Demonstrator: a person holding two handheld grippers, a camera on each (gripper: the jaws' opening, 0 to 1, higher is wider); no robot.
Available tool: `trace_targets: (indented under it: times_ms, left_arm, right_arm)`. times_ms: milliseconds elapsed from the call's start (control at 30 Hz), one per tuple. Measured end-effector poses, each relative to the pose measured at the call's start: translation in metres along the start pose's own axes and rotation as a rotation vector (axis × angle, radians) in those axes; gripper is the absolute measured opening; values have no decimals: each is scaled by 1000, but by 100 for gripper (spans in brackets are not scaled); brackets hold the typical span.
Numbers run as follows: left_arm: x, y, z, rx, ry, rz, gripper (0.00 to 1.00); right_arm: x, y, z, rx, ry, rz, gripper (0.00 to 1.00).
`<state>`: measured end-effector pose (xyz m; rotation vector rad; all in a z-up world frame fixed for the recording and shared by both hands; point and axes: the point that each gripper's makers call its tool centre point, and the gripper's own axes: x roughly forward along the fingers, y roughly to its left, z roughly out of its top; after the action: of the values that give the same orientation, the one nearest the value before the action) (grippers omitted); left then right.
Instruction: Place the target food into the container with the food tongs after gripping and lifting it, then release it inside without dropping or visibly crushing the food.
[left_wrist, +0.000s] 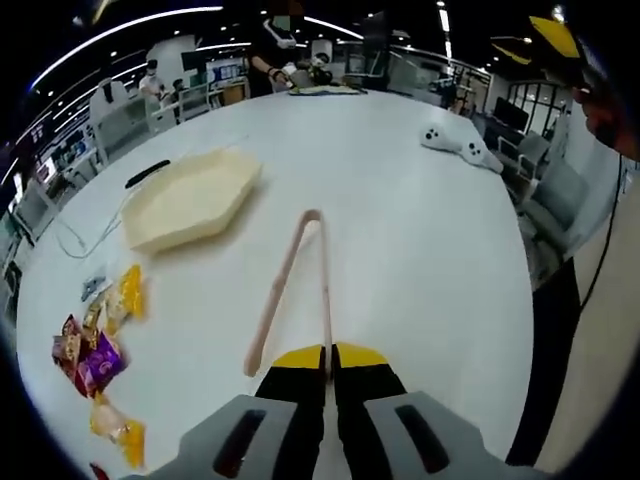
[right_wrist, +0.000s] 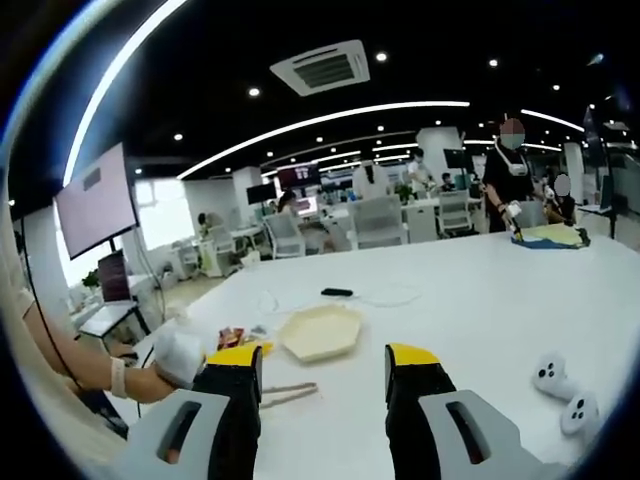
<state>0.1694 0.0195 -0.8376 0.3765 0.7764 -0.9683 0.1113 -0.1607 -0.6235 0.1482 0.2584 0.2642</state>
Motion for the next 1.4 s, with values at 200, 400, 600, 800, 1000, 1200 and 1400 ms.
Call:
trace_targets:
  times_ms: [200,400,600,800,1000,1200,1400]
  left_arm:
    - [-13,6,19,25,-38,4,0]
    - [-30,13,32,70,-61,17,0]
    - [-44,15,44,84,-84,18,0]
    - [-59,7,58,92,-119,5,0]
    - [-69,-2,67,103,-144,-19,0]
    - [-81,-2,75,83,-177,-30,0]
    - [-97,5,82,67,-211,-20,0]
  right_arm:
    - [2,1,-2,-3,7,15,49]
    - [6,2,1,-2,1,28,49]
    - [8,3,1,4,-4,34,49]
    - [9,7,-1,4,5,50,49]
    - [12,11,1,-4,3,60,49]
    - [17,20,10,-22,-15,85,49]
    - [23,25,11,-23,-18,114,49]
